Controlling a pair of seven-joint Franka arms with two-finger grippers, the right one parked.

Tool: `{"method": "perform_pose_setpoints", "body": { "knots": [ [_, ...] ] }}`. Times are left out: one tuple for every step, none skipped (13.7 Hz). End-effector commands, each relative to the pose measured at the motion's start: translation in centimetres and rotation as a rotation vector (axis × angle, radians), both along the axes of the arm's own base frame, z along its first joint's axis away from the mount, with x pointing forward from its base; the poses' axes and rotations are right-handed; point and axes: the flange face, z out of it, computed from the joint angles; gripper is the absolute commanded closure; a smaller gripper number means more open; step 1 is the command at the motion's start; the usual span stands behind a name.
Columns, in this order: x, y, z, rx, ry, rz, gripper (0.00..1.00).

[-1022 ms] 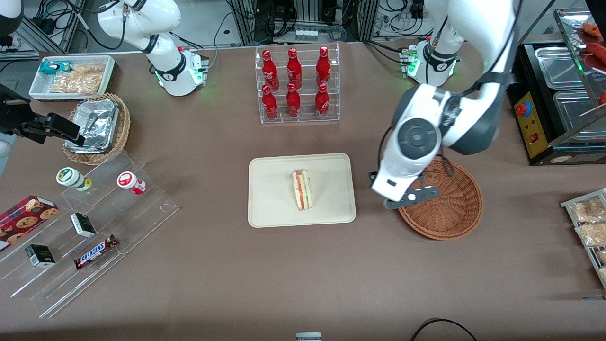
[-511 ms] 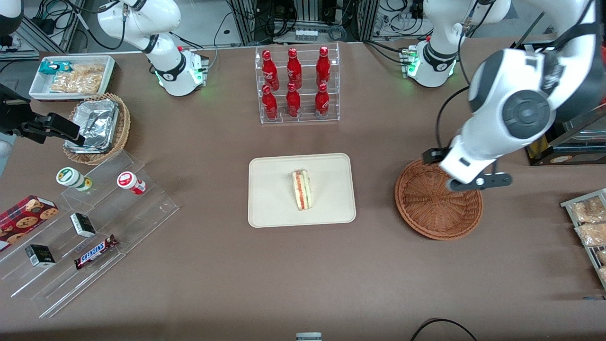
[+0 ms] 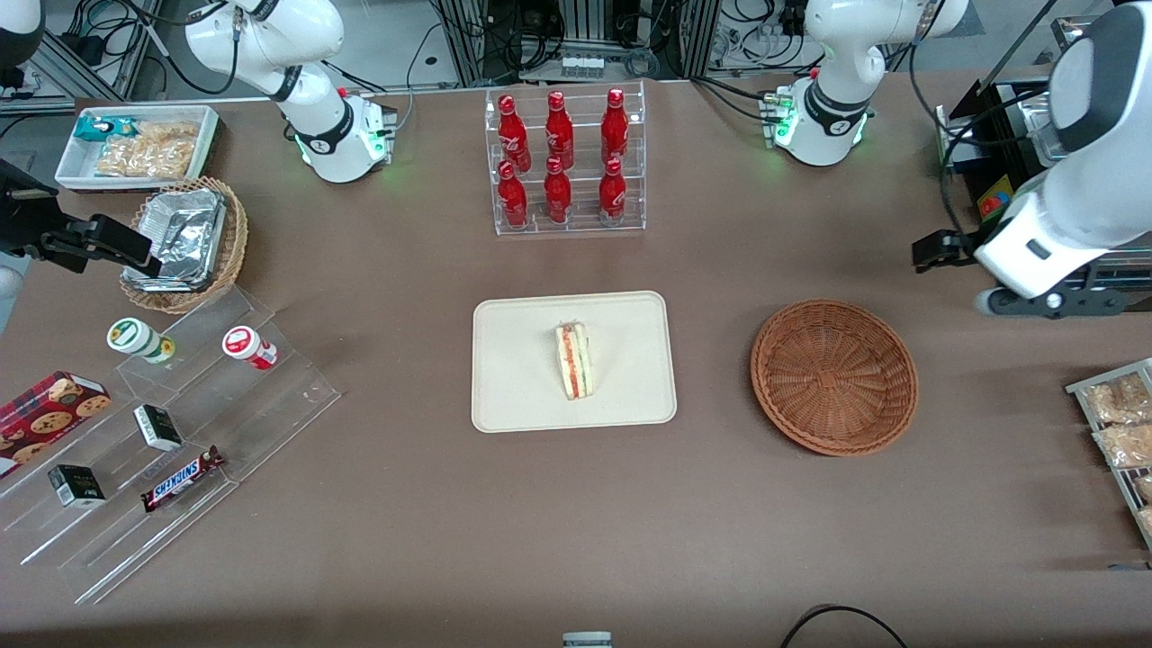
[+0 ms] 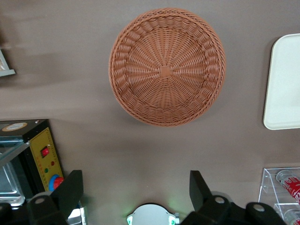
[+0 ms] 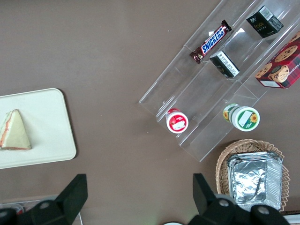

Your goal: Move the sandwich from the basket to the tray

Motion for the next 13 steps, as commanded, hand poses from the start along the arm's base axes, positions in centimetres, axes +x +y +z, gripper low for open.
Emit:
{"method": "perform_pose_setpoints", "body": {
  "knots": [
    [-1.6,0.9,1.8,0.007,-0.018,-0.007,0.0],
    [-1.8,1.4,2.5,0.01,-0.027,0.001,0.0],
    [-1.7,1.8,3.0,0.007,-0.036,0.007,0.0],
    [-1.7,1.9,3.4,0.009,-0.046,0.012,0.0],
    [-1.6,2.4,3.4,0.009,-0.046,0.022,0.0],
    [-1.6,3.0,3.4,0.008,-0.049,0.033,0.0],
    [-1.5,3.3,3.5,0.007,-0.052,0.039,0.0],
    [-1.5,3.7,3.4,0.007,-0.05,0.045,0.0],
    [-1.5,3.8,3.5,0.007,-0.052,0.048,0.0],
    [-1.5,4.4,3.7,0.006,-0.058,0.059,0.0],
    [-1.4,5.4,4.0,0.006,-0.064,0.077,0.0],
    [-1.4,6.0,4.1,0.003,-0.069,0.09,0.0],
    [-1.4,6.6,4.1,-0.001,-0.069,0.101,0.0]
  ]
}}
